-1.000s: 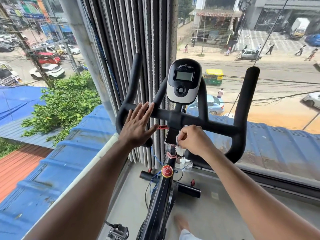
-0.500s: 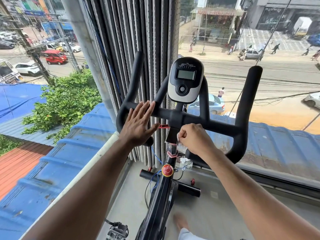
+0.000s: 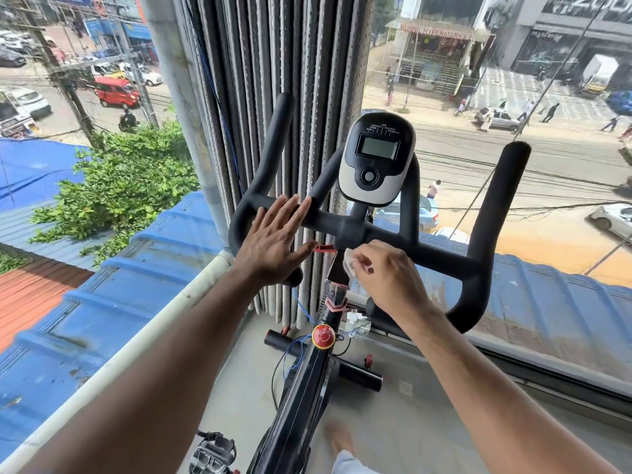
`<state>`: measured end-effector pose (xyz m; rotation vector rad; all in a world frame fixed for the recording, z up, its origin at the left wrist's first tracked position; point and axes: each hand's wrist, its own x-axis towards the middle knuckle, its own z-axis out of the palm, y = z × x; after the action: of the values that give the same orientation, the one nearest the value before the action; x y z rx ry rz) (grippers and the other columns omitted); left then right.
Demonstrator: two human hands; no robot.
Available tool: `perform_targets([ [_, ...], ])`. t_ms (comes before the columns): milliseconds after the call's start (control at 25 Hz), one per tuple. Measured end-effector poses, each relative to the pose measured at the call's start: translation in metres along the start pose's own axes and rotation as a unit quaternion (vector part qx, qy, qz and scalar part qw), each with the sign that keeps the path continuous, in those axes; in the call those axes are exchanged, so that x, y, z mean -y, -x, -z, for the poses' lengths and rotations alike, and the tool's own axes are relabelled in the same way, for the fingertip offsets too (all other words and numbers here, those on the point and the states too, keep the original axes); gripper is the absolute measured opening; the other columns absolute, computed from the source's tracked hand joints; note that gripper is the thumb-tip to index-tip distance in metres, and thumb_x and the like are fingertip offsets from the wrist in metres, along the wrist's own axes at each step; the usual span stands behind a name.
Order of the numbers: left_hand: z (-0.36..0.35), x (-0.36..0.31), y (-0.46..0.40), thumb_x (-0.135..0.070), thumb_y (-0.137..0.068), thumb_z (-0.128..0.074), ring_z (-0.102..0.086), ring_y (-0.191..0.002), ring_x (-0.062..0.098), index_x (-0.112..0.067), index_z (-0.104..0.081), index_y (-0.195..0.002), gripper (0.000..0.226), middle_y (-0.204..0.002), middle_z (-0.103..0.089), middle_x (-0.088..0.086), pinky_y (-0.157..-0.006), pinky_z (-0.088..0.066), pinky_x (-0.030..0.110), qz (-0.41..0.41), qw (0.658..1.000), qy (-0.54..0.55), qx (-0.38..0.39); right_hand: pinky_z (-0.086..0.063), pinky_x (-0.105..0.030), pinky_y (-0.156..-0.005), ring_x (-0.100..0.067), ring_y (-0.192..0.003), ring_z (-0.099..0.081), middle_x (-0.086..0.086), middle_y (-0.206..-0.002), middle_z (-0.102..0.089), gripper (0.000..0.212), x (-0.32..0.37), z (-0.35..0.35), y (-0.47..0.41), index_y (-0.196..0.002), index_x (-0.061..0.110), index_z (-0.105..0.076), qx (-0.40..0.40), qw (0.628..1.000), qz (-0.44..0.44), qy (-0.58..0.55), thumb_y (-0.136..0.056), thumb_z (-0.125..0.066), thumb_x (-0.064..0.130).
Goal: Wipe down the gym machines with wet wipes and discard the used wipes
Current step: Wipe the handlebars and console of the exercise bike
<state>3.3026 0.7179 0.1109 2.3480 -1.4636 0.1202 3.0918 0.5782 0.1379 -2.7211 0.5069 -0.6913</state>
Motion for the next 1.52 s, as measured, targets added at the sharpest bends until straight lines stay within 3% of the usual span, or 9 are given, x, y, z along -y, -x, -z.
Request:
perform_targets([
  [200, 0.001, -0.001, 0.001, -0.071, -0.1, -0.023, 0.009, -0.16, 0.013, -0.039, 0.009, -0.164, 0.078, -0.175, -0.002, -0.005, -0.13, 0.0, 0.049, -0.002, 1.0, 0.004, -0.002, -0.053, -0.02, -0.073, -0.012, -0.079, -0.05, 0.0, -0.088, -0.054, 0.013, 0.019, -0.013, -0.007, -0.082, 0.006, -0.071, 0.038, 0.994, 0.042, 0.094, -0.094, -0.067, 0.006],
  [400, 0.0, -0.001, 0.001, -0.069, -0.1, -0.026, 0.006, -0.16, 0.013, -0.039, 0.007, -0.164, 0.079, -0.175, -0.005, -0.005, -0.13, -0.002, 0.049, 0.0, 1.0, 0.01, -0.012, -0.059, -0.027, -0.072, -0.012, -0.078, -0.056, 0.002, -0.089, -0.056, 0.013, 0.016, -0.013, 0.004, -0.086, 0.009, -0.07, 0.11, 0.989, 0.061, 0.083, -0.096, -0.065, 0.003],
  [600, -0.001, -0.002, 0.0, -0.07, -0.1, -0.025, 0.008, -0.16, 0.013, -0.038, 0.008, -0.164, 0.079, -0.175, -0.002, -0.005, -0.13, 0.0, 0.049, -0.003, 1.0, 0.013, -0.007, -0.051, -0.016, -0.072, -0.01, -0.081, -0.052, 0.0, -0.092, -0.057, 0.007, 0.028, -0.02, -0.01, -0.092, 0.007, -0.074, 0.085, 0.99, 0.066, 0.095, -0.094, -0.068, 0.004],
  [680, 0.001, 0.0, -0.001, -0.071, -0.1, -0.022, 0.012, -0.159, 0.014, -0.038, 0.011, -0.164, 0.08, -0.175, 0.003, -0.004, -0.13, 0.002, 0.05, -0.008, 1.0, 0.011, 0.006, -0.058, -0.022, -0.077, -0.011, -0.085, -0.056, -0.001, -0.097, -0.062, 0.011, 0.026, -0.021, -0.004, -0.103, 0.005, -0.076, 0.118, 0.984, 0.1, 0.083, -0.094, -0.069, 0.003],
  [800, 0.005, 0.009, 0.0, -0.072, -0.101, -0.019, 0.014, -0.159, 0.012, -0.039, 0.016, -0.163, 0.077, -0.174, 0.008, -0.008, -0.128, 0.004, 0.055, -0.025, 0.999, -0.029, 0.011, -0.06, -0.028, -0.077, -0.011, -0.085, -0.058, 0.002, -0.094, -0.061, 0.014, 0.009, -0.01, -0.006, -0.104, 0.011, -0.077, 0.12, 0.987, 0.075, 0.081, -0.095, -0.068, 0.005],
  [920, 0.006, 0.012, 0.002, -0.071, -0.102, -0.018, 0.012, -0.159, 0.01, -0.042, 0.015, -0.162, 0.074, -0.173, 0.008, -0.012, -0.127, 0.005, 0.058, -0.029, 0.999, -0.04, 0.006, -0.059, -0.027, -0.071, -0.009, -0.083, -0.054, 0.004, -0.091, -0.056, 0.008, 0.011, -0.015, -0.019, -0.092, 0.012, -0.074, 0.1, 0.983, 0.091, 0.123, -0.094, -0.069, 0.006],
  [1120, 0.009, 0.013, 0.003, -0.07, -0.102, -0.018, 0.012, -0.159, 0.011, -0.042, 0.013, -0.163, 0.074, -0.173, 0.009, -0.013, -0.128, 0.002, 0.058, -0.033, 0.999, -0.034, 0.009, -0.058, -0.025, -0.076, -0.008, -0.087, -0.051, 0.006, -0.095, -0.059, 0.021, 0.016, -0.017, -0.009, -0.102, 0.015, -0.074, 0.164, 0.965, 0.163, 0.124, -0.088, -0.071, -0.001],
  [1320, 0.006, 0.019, 0.004, -0.063, -0.101, -0.025, 0.003, -0.16, 0.011, -0.042, 0.005, -0.164, 0.073, -0.174, 0.001, -0.014, -0.128, -0.003, 0.057, -0.043, 0.999, -0.029, -0.014, -0.052, -0.034, -0.093, -0.018, -0.096, -0.057, -0.002, -0.1, -0.061, 0.026, 0.026, -0.01, -0.027, -0.097, 0.011, -0.067, 0.181, 0.95, 0.204, 0.151, -0.091, -0.051, -0.009],
  [1520, 0.004, 0.019, 0.005, -0.061, -0.099, -0.031, 0.0, -0.16, 0.012, -0.043, 0.003, -0.164, 0.075, -0.174, -0.003, -0.013, -0.128, -0.004, 0.057, -0.038, 0.999, -0.025, -0.017, -0.051, -0.037, -0.096, -0.021, -0.095, -0.058, -0.003, -0.097, -0.063, 0.025, 0.026, -0.013, -0.021, -0.097, 0.013, -0.067, 0.255, 0.889, 0.304, 0.227, -0.086, -0.055, -0.006],
])
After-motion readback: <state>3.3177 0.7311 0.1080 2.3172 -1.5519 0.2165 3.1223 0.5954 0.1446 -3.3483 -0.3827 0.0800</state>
